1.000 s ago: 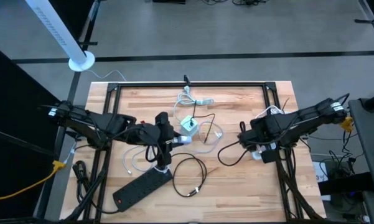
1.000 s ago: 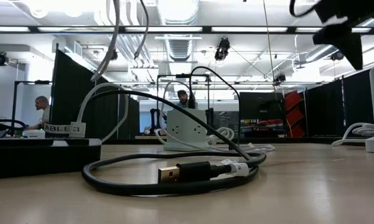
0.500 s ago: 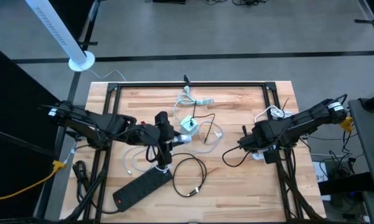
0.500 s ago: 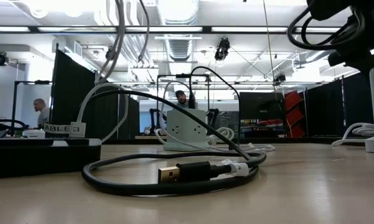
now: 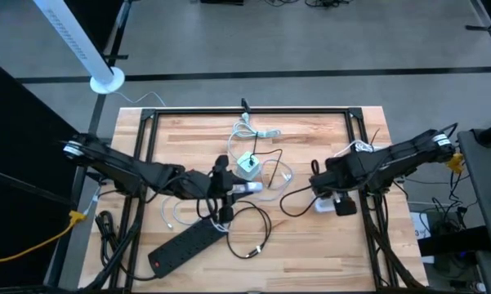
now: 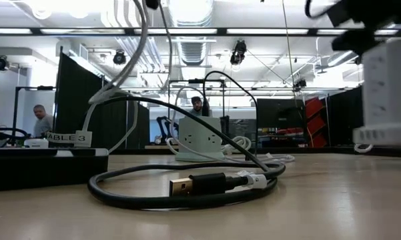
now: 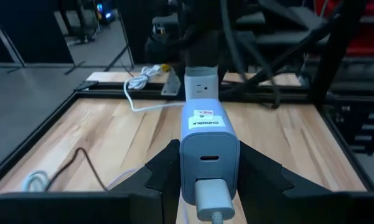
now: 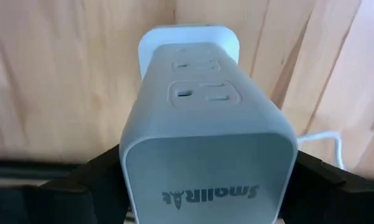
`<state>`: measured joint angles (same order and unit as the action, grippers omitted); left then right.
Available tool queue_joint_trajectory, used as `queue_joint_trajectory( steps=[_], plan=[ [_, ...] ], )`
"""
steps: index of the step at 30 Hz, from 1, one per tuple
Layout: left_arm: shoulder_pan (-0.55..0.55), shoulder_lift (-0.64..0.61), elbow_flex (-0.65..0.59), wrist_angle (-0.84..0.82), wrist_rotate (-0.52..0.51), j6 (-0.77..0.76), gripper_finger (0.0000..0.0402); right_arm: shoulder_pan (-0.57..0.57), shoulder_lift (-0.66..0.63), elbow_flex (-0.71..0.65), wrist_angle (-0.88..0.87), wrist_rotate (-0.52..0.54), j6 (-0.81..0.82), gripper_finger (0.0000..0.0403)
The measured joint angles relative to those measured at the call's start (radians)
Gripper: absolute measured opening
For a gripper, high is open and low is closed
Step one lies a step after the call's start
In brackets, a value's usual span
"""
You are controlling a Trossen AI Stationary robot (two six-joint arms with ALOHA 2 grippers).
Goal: Insert USB
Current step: Insert the purple charger adapter into the white outlet extension
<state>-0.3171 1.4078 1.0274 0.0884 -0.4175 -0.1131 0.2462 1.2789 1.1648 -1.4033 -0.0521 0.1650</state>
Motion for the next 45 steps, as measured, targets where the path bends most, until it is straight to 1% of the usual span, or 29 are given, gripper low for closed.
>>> queue_joint_trajectory(
  steps=[2,6,9,11,15,17,19,23,28,33,40,43,45],
  plan=[
    [0.004,0.000,-0.058,0.081,0.001,0.000,0.0115,0.000,0.007,0.023,0.042,0.002,0.007,0.0295],
    [0.028,0.025,-0.156,0.225,0.001,0.000,0.0115,0.000,0.054,0.019,0.136,0.003,0.021,0.0295],
    [0.056,0.085,-0.195,0.349,0.046,-0.001,0.0115,0.000,0.120,0.018,0.187,-0.001,0.021,0.0295],
    [0.072,0.135,-0.193,0.409,0.098,0.000,0.0115,0.000,0.165,0.024,0.196,-0.001,0.021,0.0295],
    [0.090,0.251,-0.162,0.417,0.151,0.000,0.0115,0.000,0.232,0.054,0.218,-0.001,0.013,0.0295],
    [0.092,0.304,-0.150,0.455,0.179,0.000,0.0115,0.000,0.244,0.062,0.221,0.000,0.011,0.0295],
    [0.093,0.352,-0.127,0.530,0.204,-0.009,0.0115,0.000,0.248,0.065,0.243,0.003,0.012,0.0295],
    [0.091,0.441,-0.070,0.636,0.210,-0.067,0.0115,0.000,0.232,0.066,0.318,0.004,0.040,0.0295],
    [0.091,0.525,-0.013,0.658,0.207,-0.084,0.0115,0.000,0.224,0.066,0.314,0.020,0.045,0.0294],
    [0.081,0.578,-0.022,0.660,0.140,-0.113,0.0115,0.000,0.224,0.066,0.317,0.019,0.024,0.0294],
    [0.080,0.579,-0.022,0.681,0.113,-0.095,0.0115,0.000,0.224,0.066,0.320,0.015,0.018,0.0294],
    [0.077,0.569,-0.022,0.735,0.111,-0.083,0.0115,0.000,0.224,0.066,0.317,0.015,0.024,0.0294],
    [0.072,0.568,-0.022,0.740,0.112,-0.080,0.0115,0.000,0.224,0.066,0.318,0.014,0.024,0.0294]
  ],
)
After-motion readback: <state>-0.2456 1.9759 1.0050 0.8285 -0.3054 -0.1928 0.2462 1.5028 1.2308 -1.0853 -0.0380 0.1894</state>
